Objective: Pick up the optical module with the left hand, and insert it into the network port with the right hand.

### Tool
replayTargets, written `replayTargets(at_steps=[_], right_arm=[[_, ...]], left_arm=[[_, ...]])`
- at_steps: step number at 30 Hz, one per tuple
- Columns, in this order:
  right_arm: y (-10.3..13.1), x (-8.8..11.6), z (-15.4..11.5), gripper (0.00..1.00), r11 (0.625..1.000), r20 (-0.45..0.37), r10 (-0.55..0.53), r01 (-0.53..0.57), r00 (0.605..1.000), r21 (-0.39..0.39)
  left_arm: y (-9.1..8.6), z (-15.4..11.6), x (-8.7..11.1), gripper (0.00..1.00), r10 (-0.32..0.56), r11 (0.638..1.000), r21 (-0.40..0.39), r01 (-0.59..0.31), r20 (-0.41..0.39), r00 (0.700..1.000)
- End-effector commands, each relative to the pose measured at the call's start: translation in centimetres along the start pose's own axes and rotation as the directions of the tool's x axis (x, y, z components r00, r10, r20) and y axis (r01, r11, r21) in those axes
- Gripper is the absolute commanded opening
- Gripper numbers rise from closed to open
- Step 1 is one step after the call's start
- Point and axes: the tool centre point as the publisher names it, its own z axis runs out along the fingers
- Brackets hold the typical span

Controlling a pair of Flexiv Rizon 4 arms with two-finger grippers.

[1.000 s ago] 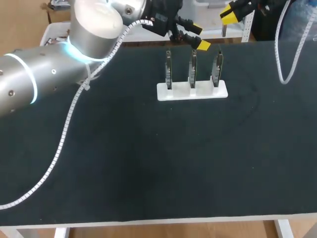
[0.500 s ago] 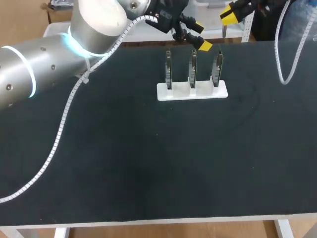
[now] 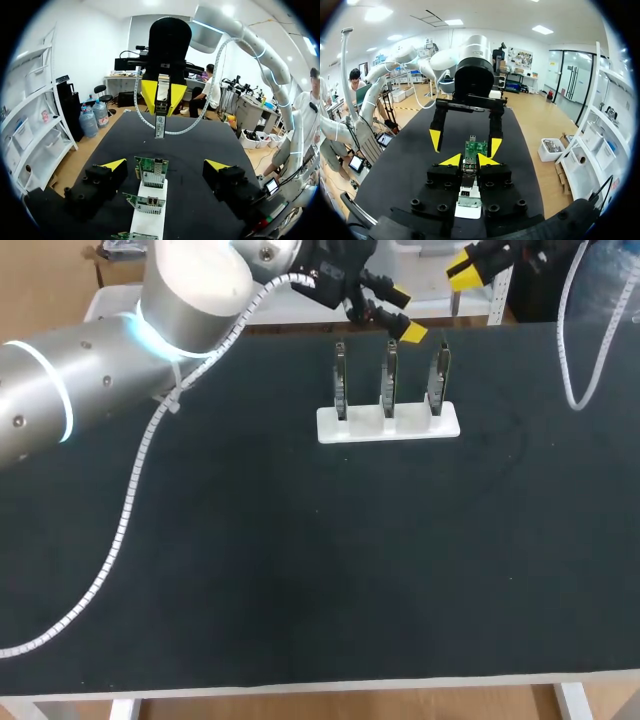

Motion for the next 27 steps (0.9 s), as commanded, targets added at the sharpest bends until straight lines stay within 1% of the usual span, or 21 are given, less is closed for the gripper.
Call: replayTargets(at_steps=[1, 9, 14, 18, 20, 21, 23, 27], right_arm=[[-0.90, 0.07, -0.09, 0.00, 0.664, 0.003, 0.000, 0.002, 1.000, -0.748], [-1.01, -0.04, -0.09, 0.00, 0.662, 0.000, -0.001, 0.001, 1.000, -0.749], [-1.05, -0.05, -0.09, 0.00, 0.655, -0.001, -0.006, 0.003, 1.000, -0.756], [-1.06, 0.14, -0.13, 0.00, 0.627, -0.003, -0.028, 0.015, 1.000, -0.779], [-1.03, 0.37, -0.21, 0.00, 0.603, 0.016, -0.025, 0.028, 1.000, -0.797], [-0.94, 0.50, -0.24, 0.00, 0.583, 0.040, -0.020, 0.044, 0.999, -0.812], [-0.74, 0.60, -0.38, 0.00, 0.553, 0.088, -0.005, 0.076, 0.996, -0.829], [-0.64, 0.91, -0.43, 0.00, 0.548, 0.082, -0.004, 0.071, 0.997, -0.833]], left_arm=[[0.22, 0.10, -0.33, 1.00, 0.002, 1.000, 0.004, -0.002, -0.013, 1.000], [0.46, 0.25, -0.31, 1.00, 0.006, 1.000, 0.014, -0.006, -0.009, 1.000], [0.51, 0.23, -0.33, 1.00, 0.007, 1.000, 0.003, -0.007, -0.003, 1.000], [0.51, 0.23, -0.33, 1.00, 0.007, 1.000, 0.003, -0.007, -0.003, 1.000], [0.51, 0.23, -0.33, 1.00, 0.007, 1.000, 0.003, -0.007, -0.003, 1.000], [0.51, 0.23, -0.33, 1.00, 0.007, 1.000, 0.003, -0.007, -0.003, 1.000], [0.51, 0.23, -0.33, 1.00, 0.007, 1.000, 0.003, -0.007, -0.003, 1.000], [0.51, 0.23, -0.33, 1.00, 0.007, 1.000, 0.003, -0.007, -0.003, 1.000]])
